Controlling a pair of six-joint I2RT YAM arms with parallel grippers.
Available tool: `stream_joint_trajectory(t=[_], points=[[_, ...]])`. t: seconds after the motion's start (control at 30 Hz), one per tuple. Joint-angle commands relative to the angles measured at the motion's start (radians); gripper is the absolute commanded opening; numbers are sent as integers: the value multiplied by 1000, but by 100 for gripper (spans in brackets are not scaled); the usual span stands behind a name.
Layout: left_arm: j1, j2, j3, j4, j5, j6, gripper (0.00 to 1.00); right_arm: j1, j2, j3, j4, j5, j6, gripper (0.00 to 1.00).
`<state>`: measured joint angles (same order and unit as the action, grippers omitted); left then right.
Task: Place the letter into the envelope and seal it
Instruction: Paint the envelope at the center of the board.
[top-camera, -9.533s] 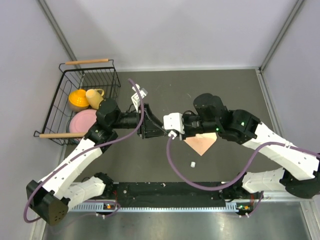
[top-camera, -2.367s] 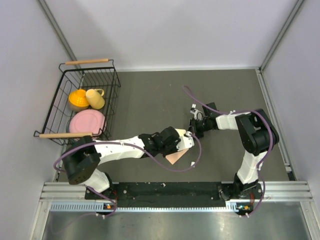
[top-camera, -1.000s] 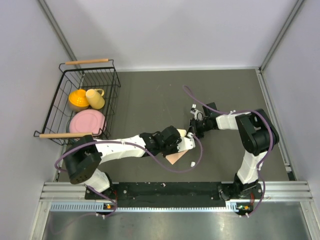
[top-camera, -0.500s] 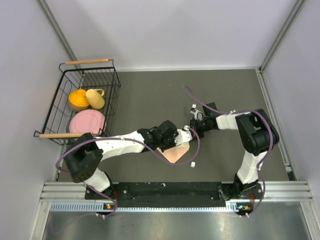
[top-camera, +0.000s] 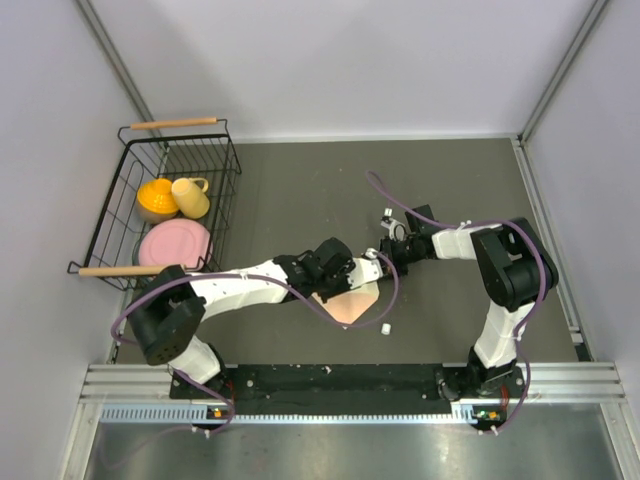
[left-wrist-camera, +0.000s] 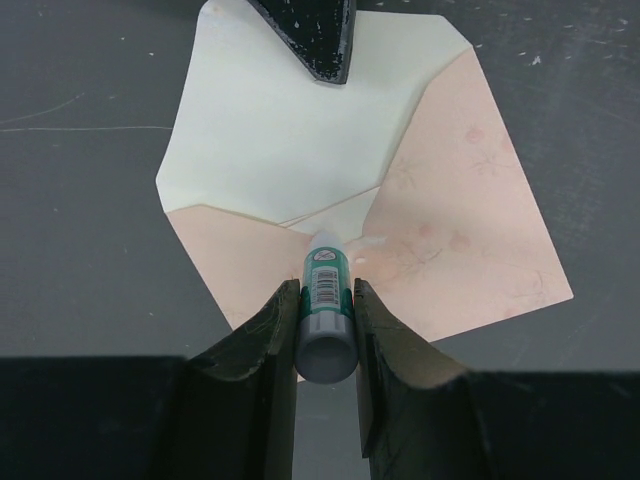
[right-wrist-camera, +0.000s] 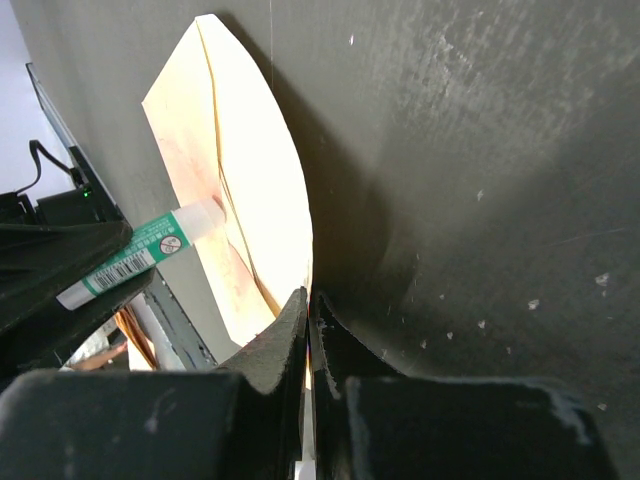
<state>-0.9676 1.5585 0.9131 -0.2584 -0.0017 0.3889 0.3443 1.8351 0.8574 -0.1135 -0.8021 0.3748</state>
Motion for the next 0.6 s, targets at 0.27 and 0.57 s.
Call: stream_joint_trajectory(t=[0.27,0.57], points=[[-56,-6,0,-156,91,-50,0,-7,-33,2,-5,18,-31,0],[17,48,9,-166,22,-33,0,-7,-25,6,-5,12,-28,0]])
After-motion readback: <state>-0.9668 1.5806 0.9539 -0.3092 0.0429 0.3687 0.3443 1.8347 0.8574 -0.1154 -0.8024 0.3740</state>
